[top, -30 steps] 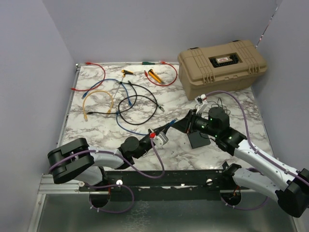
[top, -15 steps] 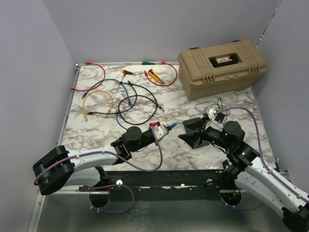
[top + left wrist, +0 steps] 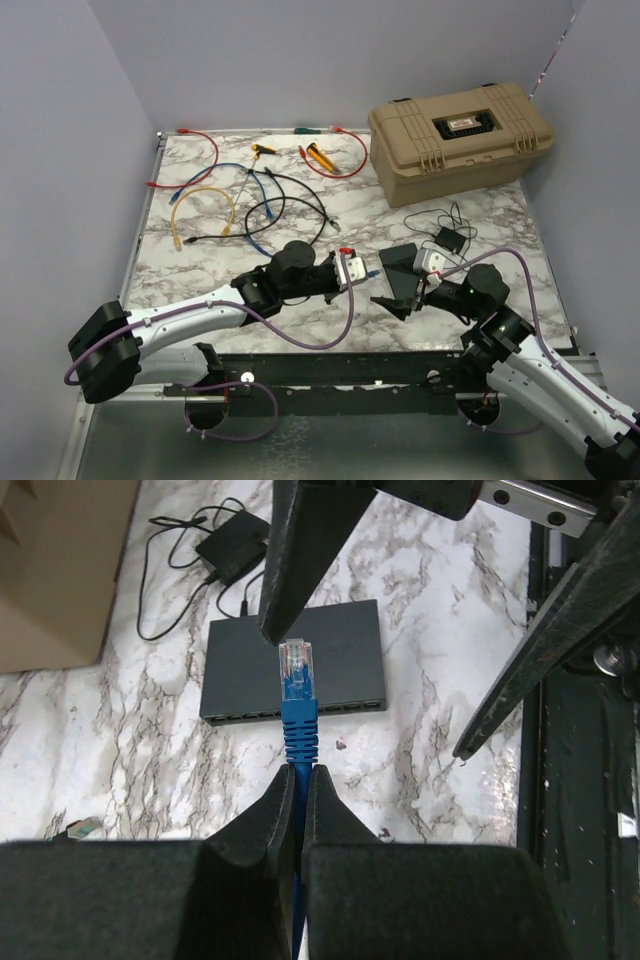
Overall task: Insert the plug into the switch port
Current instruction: Pick up the connector from the center of the board.
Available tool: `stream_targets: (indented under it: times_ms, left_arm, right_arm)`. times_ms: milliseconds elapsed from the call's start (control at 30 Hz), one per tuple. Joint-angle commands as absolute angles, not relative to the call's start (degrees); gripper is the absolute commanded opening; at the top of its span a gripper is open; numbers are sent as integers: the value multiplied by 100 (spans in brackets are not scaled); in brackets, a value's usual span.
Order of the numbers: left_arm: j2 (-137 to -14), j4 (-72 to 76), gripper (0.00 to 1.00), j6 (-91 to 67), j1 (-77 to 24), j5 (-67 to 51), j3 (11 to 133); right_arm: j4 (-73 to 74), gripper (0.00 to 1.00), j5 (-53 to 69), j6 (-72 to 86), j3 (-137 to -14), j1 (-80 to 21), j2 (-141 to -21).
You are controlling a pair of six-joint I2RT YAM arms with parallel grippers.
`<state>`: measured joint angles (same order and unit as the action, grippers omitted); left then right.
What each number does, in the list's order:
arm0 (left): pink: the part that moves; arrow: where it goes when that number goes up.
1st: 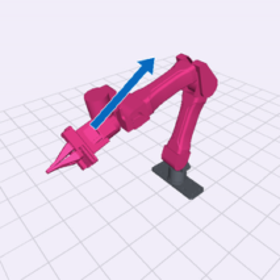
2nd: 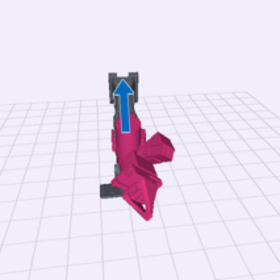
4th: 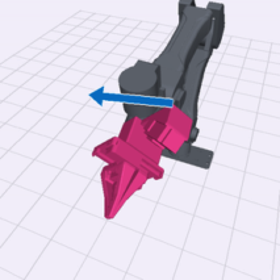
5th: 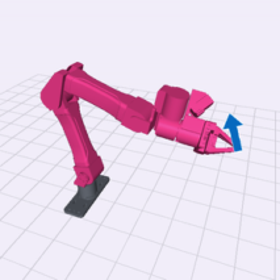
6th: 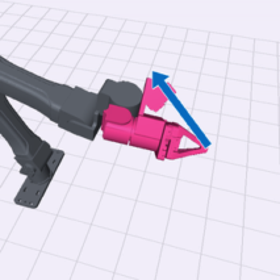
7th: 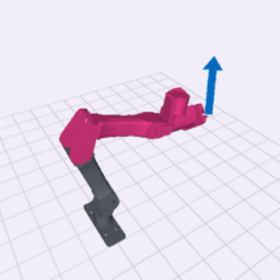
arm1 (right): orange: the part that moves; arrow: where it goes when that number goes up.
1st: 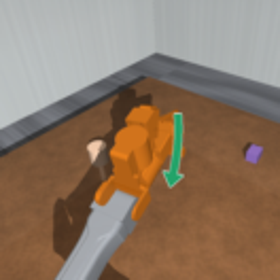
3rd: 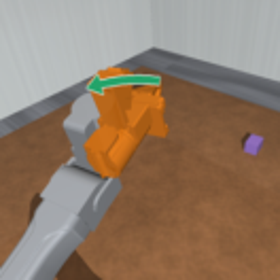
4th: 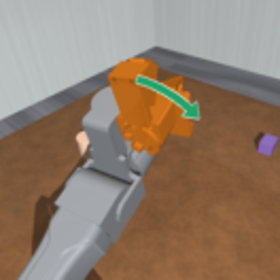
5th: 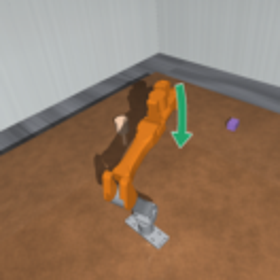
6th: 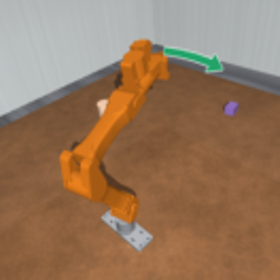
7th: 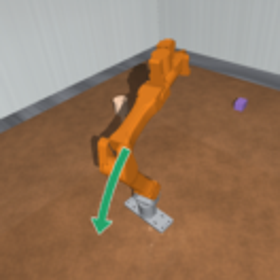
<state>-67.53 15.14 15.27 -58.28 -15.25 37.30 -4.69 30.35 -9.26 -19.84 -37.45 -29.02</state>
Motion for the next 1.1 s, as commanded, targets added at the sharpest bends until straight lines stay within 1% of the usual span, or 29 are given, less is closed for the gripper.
stream_targets:
  times_ms: [0,167,267,400,967,1067]
  left_arm:
    - [-6832,330,0,1860,-5834,-2083,4194]
    - [-6788,199,0,1944,-5847,-2211,4280]
    - [-6750,132,0,1993,-5849,-2208,4303]
    - [-6744,115,0,2004,-5849,-2198,4306]
    - [-6470,105,0,2092,-5847,-2393,4273]
    - [-6500,110,0,2105,-5849,-2444,4276]
  right_arm:
    - [-682,78,3352,-1230,-1987,-3769,-2879]
    - [-532,72,3468,-1282,-2059,-3770,-3067]
    - [-504,65,3493,-1309,-2074,-3770,-3164]
    - [-540,48,3509,-1303,-2074,-3771,-3187]
    - [-457,47,3579,-1335,-2092,-3770,-3434]
    - [-491,45,3585,-1327,-2075,-3766,-3387]
